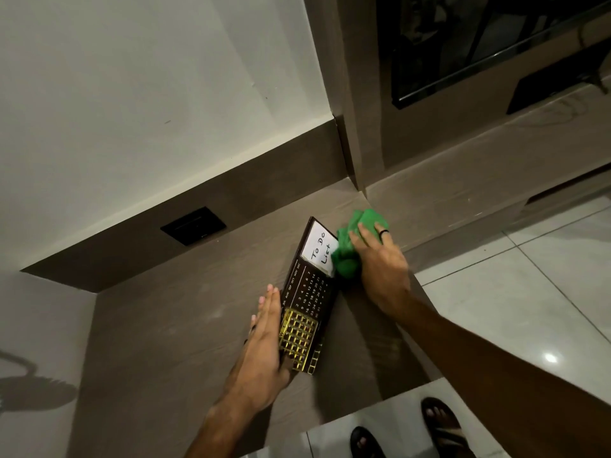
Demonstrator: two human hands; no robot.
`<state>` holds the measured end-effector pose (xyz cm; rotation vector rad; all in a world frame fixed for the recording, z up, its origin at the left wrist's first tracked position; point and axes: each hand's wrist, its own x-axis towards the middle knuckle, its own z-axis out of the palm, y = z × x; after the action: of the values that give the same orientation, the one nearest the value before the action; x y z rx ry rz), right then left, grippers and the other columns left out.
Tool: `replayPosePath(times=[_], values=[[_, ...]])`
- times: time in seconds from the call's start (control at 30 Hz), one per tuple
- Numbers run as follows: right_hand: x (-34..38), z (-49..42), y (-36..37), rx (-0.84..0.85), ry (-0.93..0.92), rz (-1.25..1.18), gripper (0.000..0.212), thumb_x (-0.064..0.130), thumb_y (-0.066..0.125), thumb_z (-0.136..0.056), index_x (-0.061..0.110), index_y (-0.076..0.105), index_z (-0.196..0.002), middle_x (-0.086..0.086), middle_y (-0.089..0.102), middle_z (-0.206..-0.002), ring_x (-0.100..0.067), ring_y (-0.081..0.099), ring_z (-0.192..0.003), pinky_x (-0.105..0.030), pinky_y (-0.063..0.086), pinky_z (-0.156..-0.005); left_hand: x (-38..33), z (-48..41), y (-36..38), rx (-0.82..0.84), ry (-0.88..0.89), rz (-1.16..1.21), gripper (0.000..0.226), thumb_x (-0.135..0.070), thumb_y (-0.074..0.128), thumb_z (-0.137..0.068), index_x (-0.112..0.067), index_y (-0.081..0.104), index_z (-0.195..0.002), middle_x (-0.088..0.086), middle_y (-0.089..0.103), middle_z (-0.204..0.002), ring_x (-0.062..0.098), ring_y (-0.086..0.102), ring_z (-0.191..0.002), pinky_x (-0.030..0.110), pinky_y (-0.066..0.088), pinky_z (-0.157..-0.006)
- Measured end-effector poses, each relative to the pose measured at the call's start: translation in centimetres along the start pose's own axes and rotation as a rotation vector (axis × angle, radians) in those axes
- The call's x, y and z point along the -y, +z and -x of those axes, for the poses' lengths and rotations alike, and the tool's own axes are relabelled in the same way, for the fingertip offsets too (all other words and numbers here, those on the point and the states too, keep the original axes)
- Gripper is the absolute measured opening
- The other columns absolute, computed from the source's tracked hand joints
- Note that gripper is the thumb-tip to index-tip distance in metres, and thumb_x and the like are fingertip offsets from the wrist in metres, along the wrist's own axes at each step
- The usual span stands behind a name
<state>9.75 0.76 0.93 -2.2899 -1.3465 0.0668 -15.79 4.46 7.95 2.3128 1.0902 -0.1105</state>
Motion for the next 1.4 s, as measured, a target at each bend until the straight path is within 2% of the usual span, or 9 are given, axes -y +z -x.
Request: replayPosePath(times=[0.1,0.23,0.33,0.5,0.73,0.97,1.13,1.3,1.4], values=[[3.8,5.4,0.9,0.198,-0.131,-0.005,0.073,0.012,0.081,-0.068,0.015,0.055,-0.136,-0.010,0.049,-0.146,-0.041,0.045,-0.128,-0.049,0.050,-0.093,-0.1,0.1,-0.1,-0.011,0.011,0.022,0.123,0.001,0.067,-0.078,-0.036,-0.028,-0.147,-0.016,-0.026,-0.161,0.008,-0.019,-0.151,0.038,-0.011,-0.124],[5.1,12.4,2.1,0.349,-0.412,-0.047,0.073,0.025,0.091,-0.053,0.017,0.066,-0.121,-0.007,0.059,-0.136,-0.039,0.051,-0.125,-0.049,0.053,-0.086,-0.4,0.3,0.1,-0.026,0.028,0.030,0.121,-0.003,0.069,-0.079,-0.036,-0.027,-0.145,-0.015,-0.026,-0.160,0.009,-0.020,-0.151,0.031,-0.014,-0.120],[3.2,6.9,1.4,0.238,-0.192,0.022,0.071,0.011,0.085,-0.059,0.015,0.063,-0.127,-0.010,0.056,-0.139,-0.041,0.055,-0.120,-0.046,0.053,-0.082,-0.7,0.4,-0.1,-0.018,0.016,0.009,0.121,0.001,0.067,-0.080,-0.033,-0.027,-0.147,-0.013,-0.026,-0.161,0.010,-0.019,-0.151,0.034,-0.012,-0.122],[2.4,-0.3,0.2,0.122,0.060,0.148,0.068,0.015,0.067,-0.084,0.015,0.037,-0.146,-0.012,0.032,-0.155,-0.039,0.031,-0.138,-0.049,0.043,-0.102,-1.3,0.4,-0.7,-0.003,-0.002,0.026,0.116,0.002,0.066,-0.081,-0.027,-0.023,-0.149,-0.011,-0.025,-0.161,0.012,-0.017,-0.152,0.036,-0.011,-0.123],[5.7,9.6,1.5,0.335,-0.187,0.050,0.072,0.027,0.082,-0.068,0.013,0.056,-0.133,-0.015,0.047,-0.147,-0.040,0.045,-0.129,-0.049,0.048,-0.091,-2.0,0.6,-0.8,-0.009,0.010,0.064,0.114,0.004,0.066,-0.081,-0.029,-0.023,-0.146,-0.009,-0.023,-0.161,0.014,-0.017,-0.152,0.035,-0.012,-0.123],[3.2,-2.1,0.6,0.171,0.074,0.257,0.057,0.025,0.066,-0.088,0.012,0.045,-0.139,-0.018,0.033,-0.153,-0.035,0.041,-0.130,-0.044,0.046,-0.100,-2.0,0.5,-0.8,-0.001,-0.022,0.074,0.115,-0.001,0.068,-0.081,-0.027,-0.020,-0.151,-0.010,-0.020,-0.162,0.013,-0.014,-0.152,0.043,-0.007,-0.126],[5.7,4.2,1.4,0.261,-0.044,0.153,0.072,0.023,0.062,-0.089,0.005,0.027,-0.149,-0.021,0.025,-0.156,-0.039,0.035,-0.131,-0.048,0.036,-0.104,-1.7,0.5,-0.7,-0.006,0.006,0.111,0.117,-0.005,0.071,-0.080,-0.029,-0.019,-0.151,-0.011,-0.021,-0.162,0.012,-0.017,-0.152,0.035,-0.011,-0.123],[8.5,16.4,1.2,0.436,-0.366,-0.033,0.059,0.031,0.084,-0.064,0.017,0.069,-0.119,-0.010,0.064,-0.129,-0.032,0.064,-0.105,-0.036,0.056,-0.073,-1.8,0.4,-0.7,-0.011,-0.008,0.138,0.115,-0.003,0.069,-0.081,-0.028,-0.019,-0.151,-0.010,-0.021,-0.162,0.011,-0.018,-0.151,0.044,-0.010,-0.125],[7.0,15.2,0.0,0.399,-0.398,-0.061,0.059,0.030,0.088,-0.051,0.023,0.074,-0.108,-0.002,0.072,-0.117,-0.026,0.070,-0.096,-0.031,0.058,-0.068,-1.8,0.6,-0.8,-0.013,-0.010,0.129,0.114,-0.006,0.069,-0.083,-0.026,-0.018,-0.152,-0.009,-0.020,-0.163,0.012,-0.017,-0.151,0.046,-0.007,-0.126]])
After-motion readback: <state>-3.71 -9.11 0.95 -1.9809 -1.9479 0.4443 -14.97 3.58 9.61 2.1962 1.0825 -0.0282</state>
